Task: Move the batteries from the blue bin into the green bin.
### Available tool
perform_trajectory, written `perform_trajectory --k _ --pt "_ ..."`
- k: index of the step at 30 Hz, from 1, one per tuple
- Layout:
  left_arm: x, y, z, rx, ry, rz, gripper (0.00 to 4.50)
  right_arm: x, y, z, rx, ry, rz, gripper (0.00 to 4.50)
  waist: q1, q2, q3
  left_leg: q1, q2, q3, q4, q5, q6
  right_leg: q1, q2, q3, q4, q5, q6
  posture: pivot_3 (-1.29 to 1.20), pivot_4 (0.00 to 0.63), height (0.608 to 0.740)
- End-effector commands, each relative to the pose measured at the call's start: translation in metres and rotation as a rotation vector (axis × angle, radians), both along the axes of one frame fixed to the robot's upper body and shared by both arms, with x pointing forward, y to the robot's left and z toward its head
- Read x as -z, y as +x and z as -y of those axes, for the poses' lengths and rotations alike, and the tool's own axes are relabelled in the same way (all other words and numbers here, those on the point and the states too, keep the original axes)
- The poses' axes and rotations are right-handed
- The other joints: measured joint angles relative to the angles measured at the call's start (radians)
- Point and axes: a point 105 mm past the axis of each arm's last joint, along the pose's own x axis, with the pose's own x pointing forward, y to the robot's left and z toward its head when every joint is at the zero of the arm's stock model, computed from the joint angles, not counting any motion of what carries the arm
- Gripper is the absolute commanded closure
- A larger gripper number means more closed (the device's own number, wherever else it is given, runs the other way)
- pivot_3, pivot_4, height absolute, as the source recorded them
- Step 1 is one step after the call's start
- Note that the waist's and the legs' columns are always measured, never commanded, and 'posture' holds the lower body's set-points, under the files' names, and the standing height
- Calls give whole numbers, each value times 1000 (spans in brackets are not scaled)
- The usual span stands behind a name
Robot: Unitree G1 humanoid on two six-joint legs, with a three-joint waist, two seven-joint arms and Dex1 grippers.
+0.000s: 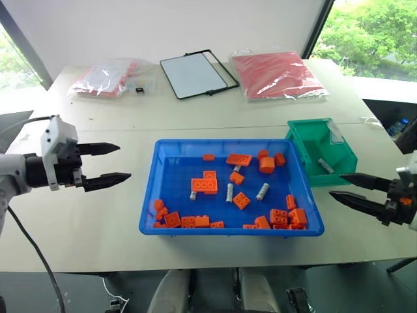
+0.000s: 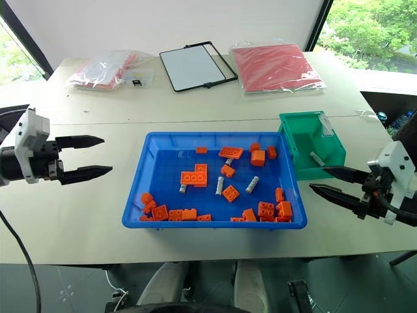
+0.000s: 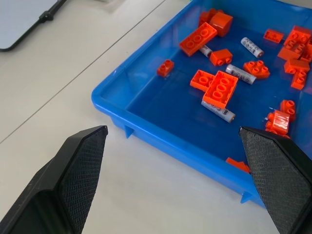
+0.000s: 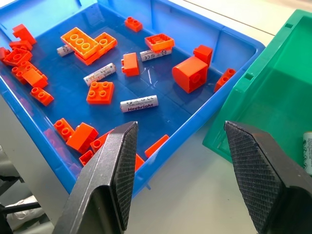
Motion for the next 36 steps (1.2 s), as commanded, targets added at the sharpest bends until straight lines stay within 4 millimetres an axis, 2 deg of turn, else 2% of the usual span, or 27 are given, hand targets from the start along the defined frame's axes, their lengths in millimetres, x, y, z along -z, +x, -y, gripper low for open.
perform_trajectory --k 1,5,16,22,24,28,29,32,33,36 --pt "-10 1 -3 -1 32 45 0 -6 -1 -2 -1 -9 41 1634 0 0 0 0 0 0 0 0 0 0 0 0 0 0 0 0 150 735" --pt "-8 6 -4 -29 32 54 0 -6 -1 -2 7 -12 46 1634 0 0 0 0 0 0 0 0 0 0 0 0 0 0 0 0 150 735" --pt "-5 4 3 5 28 49 0 -9 4 -2 18 -33 61 1634 -1 0 0 0 0 0 0 0 0 0 0 0 0 0 0 0 150 735" --pt "-12 1 12 37 12 72 0 -16 13 1 23 -25 62 1634 0 0 0 0 0 0 0 0 0 0 0 0 0 0 0 0 150 735" --pt "-16 -3 18 62 -3 76 0 -23 19 -5 -12 -39 78 1634 -2 0 0 0 0 0 0 0 0 0 0 0 0 0 0 0 150 735" --pt "-15 -15 27 120 -15 48 0 -40 40 -35 -113 -34 116 1634 -10 1 1 1 0 1 0 0 0 0 1 1 1 0 0 0 150 735" --pt "-14 -16 29 128 -11 43 0 -42 44 -39 -126 -32 119 1101 -12 1 1 1 0 1 0 0 0 -1 1 1 1 0 0 0 150 735" --pt "-10 -23 34 169 5 26 0 -42 59 -78 -244 -29 153 47 -9 1 1 1 1 1 -1 0 0 -1 1 1 1 0 0 0 150 735" --pt "-10 -24 36 184 9 21 0 -40 63 -95 -297 -35 163 47 -11 0 1 1 1 1 0 0 0 -1 1 1 1 0 0 0 150 735" --pt "-9 -26 38 205 19 13 0 -33 71 -126 -383 -41 157 47 -13 0 1 0 0 1 0 0 0 -2 1 1 1 0 0 0 150 735"
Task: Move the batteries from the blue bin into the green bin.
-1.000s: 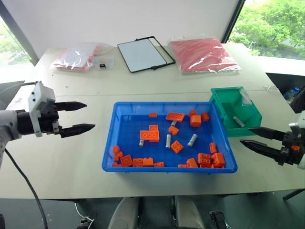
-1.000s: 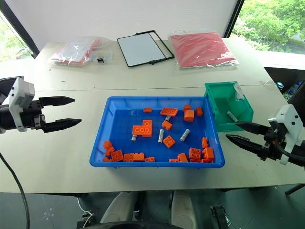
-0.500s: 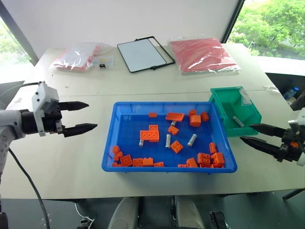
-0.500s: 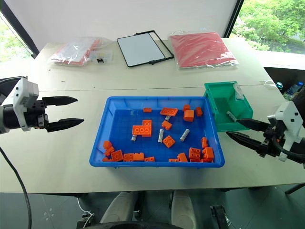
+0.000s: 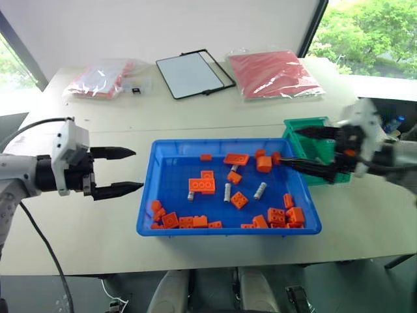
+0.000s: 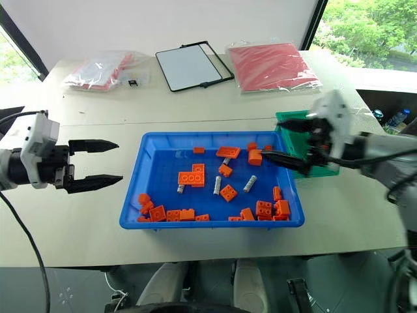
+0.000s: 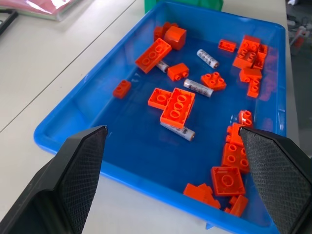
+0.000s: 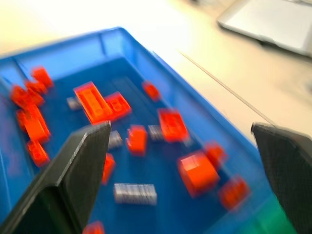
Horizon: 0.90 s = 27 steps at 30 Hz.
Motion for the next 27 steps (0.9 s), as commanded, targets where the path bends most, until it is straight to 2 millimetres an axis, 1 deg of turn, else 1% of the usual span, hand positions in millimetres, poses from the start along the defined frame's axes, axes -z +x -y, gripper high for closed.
perform_trajectory --k 1,4,5,7,9,11,13,16,20,25,27 --pt "-8 -5 4 45 21 21 0 8 5 -34 -102 -43 14 47 5 0 0 0 0 0 0 0 0 0 0 0 0 0 0 0 150 735" --pt "-8 -6 7 69 28 17 0 31 7 -78 -256 -105 2 47 4 0 0 -1 -1 0 0 0 0 -1 0 0 0 2 3 0 150 735" --pt "-8 -7 8 79 31 15 0 39 8 -89 -292 -128 -9 47 2 0 0 -1 -1 0 1 0 0 -1 0 0 0 2 3 0 150 735" --pt "-8 -8 11 91 35 15 0 55 10 -103 -339 -158 -39 47 0 -1 0 -1 -1 0 0 0 0 -2 1 0 1 2 3 0 150 735" --pt "-9 -9 12 94 34 18 0 69 12 -112 -370 -182 -66 47 0 -1 0 -1 -1 -1 1 0 0 -2 1 0 2 2 4 0 150 735" --pt "-9 -9 14 98 33 19 0 81 15 -119 -390 -208 -81 47 -1 -1 0 -1 -2 -1 1 0 0 -2 2 0 2 2 4 0 150 735" --pt "-9 -11 15 101 34 19 0 89 18 -125 -399 -219 -91 47 -8 -1 0 -1 -2 0 1 0 0 -2 2 -1 2 3 4 0 150 735" --pt "-9 -13 15 102 36 18 0 94 21 -131 -406 -219 -105 47 -14 -1 0 -1 -2 -1 1 1 -1 -3 3 -1 4 3 4 0 150 735" --pt "-9 -13 16 98 28 19 0 102 28 -134 -393 -226 -124 47 -16 -1 0 0 -1 -1 0 1 -1 -4 4 0 5 3 4 0 150 735" --pt "-8 -13 17 94 26 21 0 103 38 -134 -363 -210 -137 47 -16 -1 0 0 -1 -1 0 1 -1 -3 5 0 6 3 3 0 150 735" --pt "-8 -13 17 92 24 24 0 104 39 -134 -356 -211 -138 563 -16 -1 0 0 -1 -1 0 1 -1 -3 5 0 6 3 3 0 150 735"
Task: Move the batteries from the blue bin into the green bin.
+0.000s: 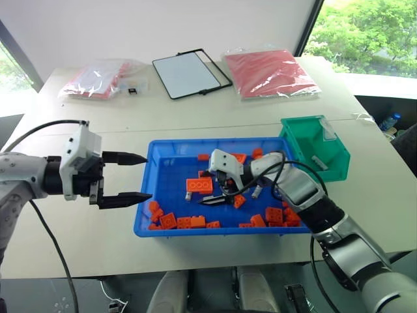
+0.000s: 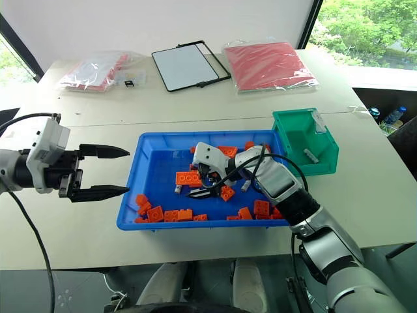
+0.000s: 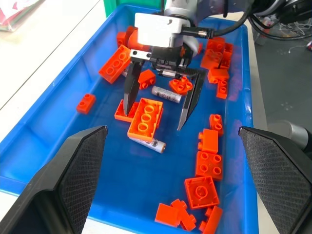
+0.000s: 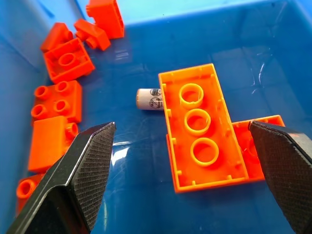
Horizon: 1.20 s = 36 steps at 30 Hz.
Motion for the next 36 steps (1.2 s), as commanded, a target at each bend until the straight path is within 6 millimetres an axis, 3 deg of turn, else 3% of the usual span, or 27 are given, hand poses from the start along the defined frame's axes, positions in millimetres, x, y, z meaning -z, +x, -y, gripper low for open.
perform_trajectory --k 1,5,6,10,14,21,24,26,31,35,36 --pt "-9 -2 1 7 0 46 0 -14 6 -2 0 20 50 853 0 0 0 0 0 0 0 0 0 0 0 0 0 0 0 0 150 735" --pt "-11 0 3 8 -4 51 0 -16 6 -3 -3 33 52 2994 0 0 0 0 0 0 0 0 0 0 0 0 0 0 0 0 150 735" --pt "-11 1 3 8 -4 52 0 -19 5 -4 -5 46 50 3317 0 0 0 0 0 0 0 0 0 0 0 0 0 0 0 0 150 735" --pt "-11 5 3 6 -4 59 0 -34 2 -11 -9 97 50 3289 0 0 0 0 0 0 0 0 0 0 0 0 0 0 0 0 150 735" --pt "-12 6 5 10 -8 64 0 -46 5 -32 -17 149 79 3289 -4 0 0 0 0 0 0 0 0 0 1 1 0 1 0 0 150 735" --pt "-15 8 7 10 -11 70 0 -33 19 -79 4 157 103 3289 -4 0 0 1 2 0 -1 1 -1 -2 3 2 4 1 -1 0 150 735" --pt "-16 7 6 3 -8 73 0 -32 31 -93 38 140 164 1856 -3 0 0 1 1 0 -1 1 -3 -2 3 2 5 1 -2 0 150 735" --pt "-16 6 6 -2 -8 75 0 -37 36 -92 52 142 178 910 -4 0 0 1 1 0 0 2 -3 -3 3 3 5 2 -2 0 150 735" --pt "-16 5 4 -15 -8 77 0 -51 25 -68 23 135 150 910 -2 0 0 1 1 0 0 2 -3 -4 3 3 8 2 -2 0 150 735" --pt "-14 5 4 -19 -12 78 0 -33 -3 -53 -31 57 90 910 -2 0 0 1 1 0 -1 2 -3 -5 4 3 10 1 -2 0 150 735" --pt "-14 6 5 -19 -14 77 0 -28 -8 -51 -27 47 68 642 -3 0 0 1 1 0 -1 2 -3 -5 4 3 10 1 -2 0 150 735"
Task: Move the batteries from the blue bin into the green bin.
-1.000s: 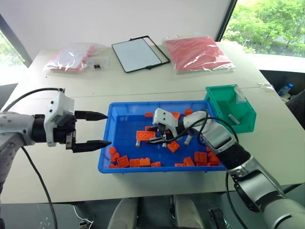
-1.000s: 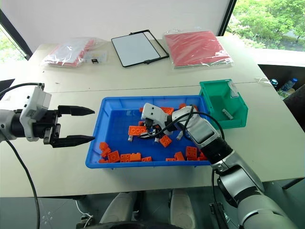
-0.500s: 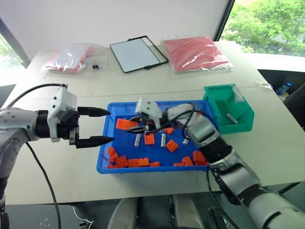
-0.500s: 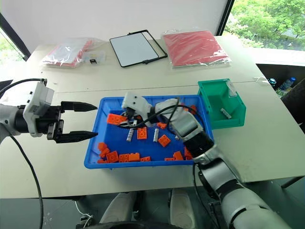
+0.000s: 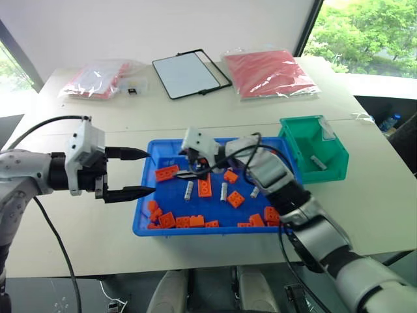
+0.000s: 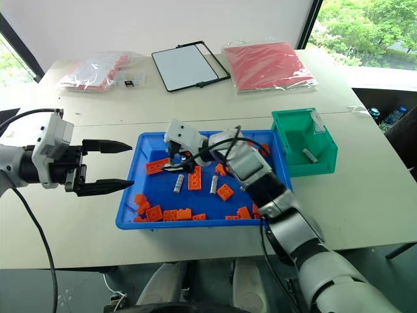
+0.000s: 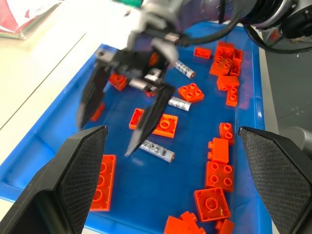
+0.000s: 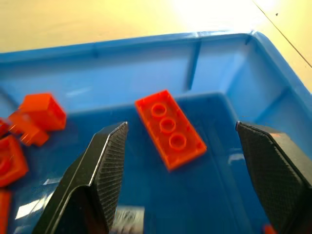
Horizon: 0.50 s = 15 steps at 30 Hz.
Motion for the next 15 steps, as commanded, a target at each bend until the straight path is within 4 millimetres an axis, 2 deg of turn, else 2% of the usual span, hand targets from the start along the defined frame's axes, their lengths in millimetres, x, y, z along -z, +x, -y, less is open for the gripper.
perform_trajectory --k 1,2,8,15 --pt "-10 -2 1 4 0 50 0 7 -26 -6 -51 -11 -57 355 -3 0 0 0 0 0 0 0 0 0 0 0 0 0 0 0 150 735" --pt "-10 -2 1 9 0 46 0 10 -27 -6 -35 -10 -67 33 -6 0 0 0 1 1 0 0 0 -1 0 0 1 0 0 0 150 735" --pt "-10 -3 4 39 7 31 0 27 -30 -5 -10 -51 -78 33 -9 0 0 0 3 2 1 1 -1 -3 3 1 3 1 -1 0 150 735" --pt "-14 -2 4 51 8 32 0 41 -22 2 34 -73 -85 33 -5 0 0 0 3 2 1 1 -1 -3 3 1 3 1 -1 0 150 735"
